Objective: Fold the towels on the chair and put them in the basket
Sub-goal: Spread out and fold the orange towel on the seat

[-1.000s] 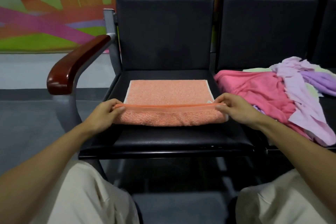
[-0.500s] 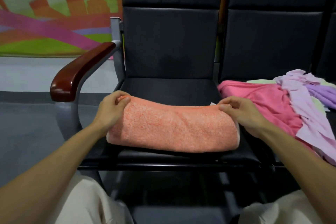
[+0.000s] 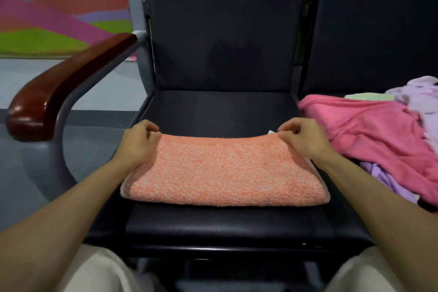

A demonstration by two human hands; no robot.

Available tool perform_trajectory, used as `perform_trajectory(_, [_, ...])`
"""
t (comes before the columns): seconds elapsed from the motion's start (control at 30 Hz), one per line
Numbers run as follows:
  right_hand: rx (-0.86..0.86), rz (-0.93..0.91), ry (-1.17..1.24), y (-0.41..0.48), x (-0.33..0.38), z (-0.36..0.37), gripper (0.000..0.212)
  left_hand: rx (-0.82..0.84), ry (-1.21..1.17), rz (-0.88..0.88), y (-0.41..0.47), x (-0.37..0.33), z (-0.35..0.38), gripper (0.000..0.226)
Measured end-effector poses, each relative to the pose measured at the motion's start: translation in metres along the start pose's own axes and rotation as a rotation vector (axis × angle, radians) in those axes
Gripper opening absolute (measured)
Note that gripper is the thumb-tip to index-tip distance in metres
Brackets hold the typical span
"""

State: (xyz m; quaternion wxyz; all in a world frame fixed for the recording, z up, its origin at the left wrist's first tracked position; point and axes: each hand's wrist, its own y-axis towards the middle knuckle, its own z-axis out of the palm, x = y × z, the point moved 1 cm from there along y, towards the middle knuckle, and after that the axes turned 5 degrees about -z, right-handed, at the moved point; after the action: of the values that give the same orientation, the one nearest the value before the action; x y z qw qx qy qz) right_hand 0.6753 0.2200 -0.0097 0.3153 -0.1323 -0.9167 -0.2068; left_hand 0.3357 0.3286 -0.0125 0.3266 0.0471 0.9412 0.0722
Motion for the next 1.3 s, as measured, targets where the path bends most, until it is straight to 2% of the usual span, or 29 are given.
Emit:
perform_trajectory(0.07, [0.018, -0.017, -0.097, 0.001, -0.001, 0.004, 0.012, 0.027, 0.029, -0.023, 0.005, 0.005, 0.000, 0.025])
perform_trajectory(0.13, [0.009, -0.110, -0.193, 0.002, 0.002, 0.008, 0.015, 0.086, 0.089, -0.074, 0.009, 0.012, -0.001, 0.033])
perform_trajectory(0.23, [0.055, -0.257, -0.213, -0.003, 0.021, 0.009, 0.013, 0.242, 0.239, -0.242, 0.010, 0.023, -0.010, 0.071])
perform_trajectory(0.27, [0.099, -0.297, -0.204, -0.006, 0.029, 0.008, 0.011, 0.321, 0.319, -0.286, 0.007, 0.024, -0.014, 0.077])
perform_trajectory(0.3, [0.159, -0.334, -0.198, -0.010, 0.034, 0.008, 0.010, 0.409, 0.387, -0.314, 0.001, 0.022, -0.019, 0.075])
perform_trajectory(0.37, [0.331, -0.374, -0.214, -0.020, 0.037, 0.008, 0.005, 0.530, 0.425, -0.313, -0.013, 0.012, -0.027, 0.052])
perform_trajectory(0.43, [0.517, -0.392, -0.264, -0.029, 0.035, 0.010, 0.018, 0.561, 0.376, -0.288, -0.025, 0.004, -0.033, 0.034])
perform_trajectory(0.5, [0.624, -0.398, -0.233, -0.035, 0.033, 0.010, 0.035, 0.535, 0.334, -0.252, -0.035, 0.002, -0.035, 0.027])
perform_trajectory(0.57, [0.664, -0.370, -0.175, -0.042, 0.035, 0.006, 0.045, 0.481, 0.213, -0.258, -0.046, -0.001, -0.040, 0.018])
perform_trajectory(0.6, [0.667, -0.355, -0.175, -0.046, 0.033, 0.006, 0.048, 0.455, 0.080, -0.294, -0.053, -0.005, -0.044, 0.014])
perform_trajectory(0.67, [0.651, -0.351, -0.206, -0.052, 0.031, 0.009, 0.051, 0.455, -0.326, -0.425, -0.064, -0.017, -0.052, 0.013])
perform_trajectory(0.73, [0.635, -0.379, -0.238, -0.062, 0.035, 0.016, 0.055, 0.536, -0.727, -0.510, -0.073, -0.035, -0.059, 0.017])
perform_trajectory(0.77, [0.636, -0.396, -0.242, -0.066, 0.038, 0.019, 0.057, 0.559, -0.850, -0.507, -0.076, -0.045, -0.061, 0.015])
perform_trajectory(0.83, [0.659, -0.415, -0.183, -0.074, 0.047, 0.021, 0.057, 0.544, -0.910, -0.443, -0.084, -0.071, -0.060, 0.004])
perform_trajectory(0.87, [0.671, -0.378, -0.094, -0.077, 0.051, 0.019, 0.053, 0.522, -0.884, -0.397, -0.088, -0.086, -0.058, 0.003])
perform_trajectory(0.93, [0.647, -0.244, 0.160, -0.077, 0.053, 0.010, 0.038, 0.473, -0.786, -0.300, -0.095, -0.117, -0.050, 0.015])
perform_trajectory(1.0, [0.433, -0.089, 0.316, -0.069, 0.044, -0.003, 0.018, 0.468, -0.679, -0.211, -0.102, -0.144, -0.039, 0.017])
perform_trajectory(1.07, [0.190, 0.109, 0.334, -0.061, 0.028, -0.020, 0.023, 0.491, -0.562, -0.125, -0.108, -0.166, -0.025, 0.011])
perform_trajectory(1.1, [0.125, 0.206, 0.301, -0.060, 0.019, -0.028, 0.025, 0.499, -0.514, -0.093, -0.111, -0.175, -0.017, 0.011])
perform_trajectory(1.13, [0.118, 0.286, 0.270, -0.060, 0.011, -0.034, 0.025, 0.504, -0.475, -0.070, -0.116, -0.183, -0.009, 0.010])
perform_trajectory(1.2, [0.249, 0.413, 0.284, -0.065, 0.000, -0.040, 0.020, 0.506, -0.353, -0.001, -0.126, -0.197, 0.008, 0.012])
perform_trajectory(1.3, [0.367, 0.469, 0.393, -0.070, -0.004, -0.042, 0.018, 0.542, -0.073, 0.088, -0.143, -0.200, 0.041, 0.026])
